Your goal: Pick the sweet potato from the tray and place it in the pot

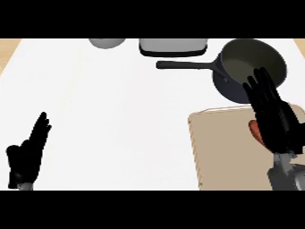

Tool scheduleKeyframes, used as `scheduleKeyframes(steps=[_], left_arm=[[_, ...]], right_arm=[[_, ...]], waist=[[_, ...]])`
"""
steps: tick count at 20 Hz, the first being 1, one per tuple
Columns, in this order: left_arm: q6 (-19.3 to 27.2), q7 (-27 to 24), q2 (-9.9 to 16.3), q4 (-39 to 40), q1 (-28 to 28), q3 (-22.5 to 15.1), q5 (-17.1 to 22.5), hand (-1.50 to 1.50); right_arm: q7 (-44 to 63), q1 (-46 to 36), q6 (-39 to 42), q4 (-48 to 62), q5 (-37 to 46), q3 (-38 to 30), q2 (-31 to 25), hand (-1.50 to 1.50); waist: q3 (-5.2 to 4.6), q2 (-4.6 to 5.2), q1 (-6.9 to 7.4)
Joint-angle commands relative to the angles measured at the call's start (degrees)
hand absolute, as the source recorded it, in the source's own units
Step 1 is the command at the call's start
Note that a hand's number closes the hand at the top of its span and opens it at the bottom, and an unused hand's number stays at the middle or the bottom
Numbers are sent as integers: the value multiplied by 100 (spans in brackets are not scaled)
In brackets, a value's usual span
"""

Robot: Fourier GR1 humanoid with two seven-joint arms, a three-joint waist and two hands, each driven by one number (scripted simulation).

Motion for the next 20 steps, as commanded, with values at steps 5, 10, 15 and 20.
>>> scheduleKeyframes(steps=[5, 10, 15, 20], left_arm=[[-265, 249, -308, -621, -760, -254, 162, 0], [-305, 699, -568, -910, -961, -367, 434, 0], [-286, 1054, -560, -1166, -1029, -348, 581, 0], [-237, 1285, -543, -1306, -1175, -437, 509, 0]], right_arm=[[444, -324, 3189, 23, -1189, 1618, -335, -150], [-1610, -578, 4358, -226, -67, 846, -1696, -150], [-3269, -739, 5850, 162, -222, -90, -2527, -150], [-4102, -1226, 6474, 690, 801, -783, -3593, -150]], waist=[[-24, -4, 425], [7, -78, -17], [-5, -58, 53], [-26, -34, 173]])
